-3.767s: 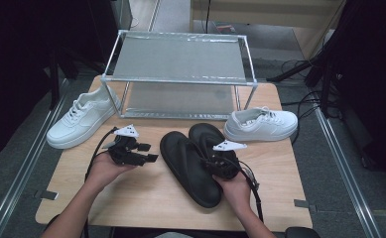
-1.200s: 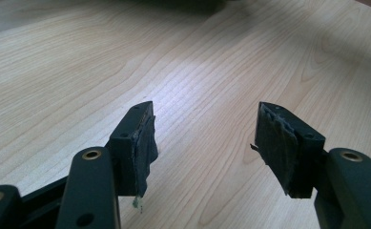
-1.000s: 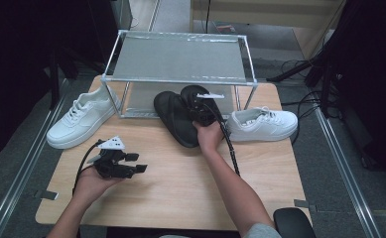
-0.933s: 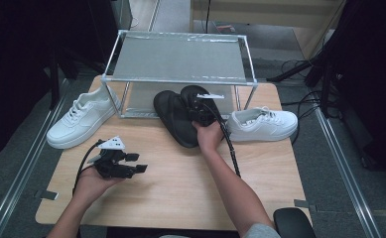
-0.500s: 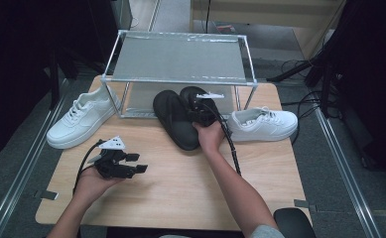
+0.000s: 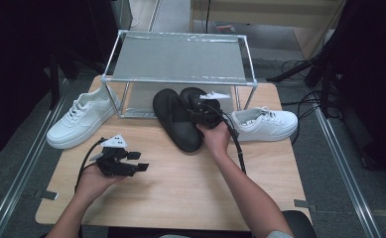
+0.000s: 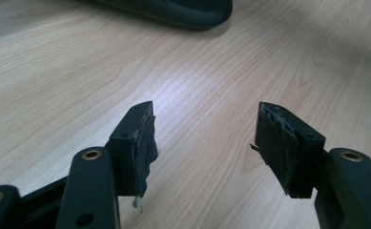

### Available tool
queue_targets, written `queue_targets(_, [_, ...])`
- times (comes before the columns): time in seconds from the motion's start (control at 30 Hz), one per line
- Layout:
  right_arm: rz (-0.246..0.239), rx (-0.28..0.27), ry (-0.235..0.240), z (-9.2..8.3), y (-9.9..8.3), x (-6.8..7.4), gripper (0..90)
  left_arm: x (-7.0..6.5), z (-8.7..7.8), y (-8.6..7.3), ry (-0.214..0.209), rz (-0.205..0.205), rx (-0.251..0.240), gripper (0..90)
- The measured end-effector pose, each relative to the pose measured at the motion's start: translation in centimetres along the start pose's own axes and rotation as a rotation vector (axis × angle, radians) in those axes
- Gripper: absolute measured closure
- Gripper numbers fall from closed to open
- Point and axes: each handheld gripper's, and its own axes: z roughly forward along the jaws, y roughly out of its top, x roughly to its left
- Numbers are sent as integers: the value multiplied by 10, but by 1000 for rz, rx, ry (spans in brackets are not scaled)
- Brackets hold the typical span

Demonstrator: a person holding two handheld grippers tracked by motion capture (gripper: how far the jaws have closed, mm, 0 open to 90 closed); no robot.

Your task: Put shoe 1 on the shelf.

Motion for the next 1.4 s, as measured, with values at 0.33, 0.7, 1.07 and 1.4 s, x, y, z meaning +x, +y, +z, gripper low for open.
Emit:
queue_targets(0.33, [-43, -8, 70, -31, -17, 5, 582, 3, 9, 11, -15, 24, 10, 395])
queue_targets(0.7, [-83, -14, 110, -61, -48, 6, 533, 6, 20, 25, -34, 43, 7, 398])
queue_targets(1.07, [-71, -7, 153, -80, -81, 10, 526, 11, 29, 40, -50, 51, 19, 413])
queue_targets(1.4, [-67, -12, 137, -81, -89, 4, 526, 19, 30, 58, -61, 58, -7, 646])
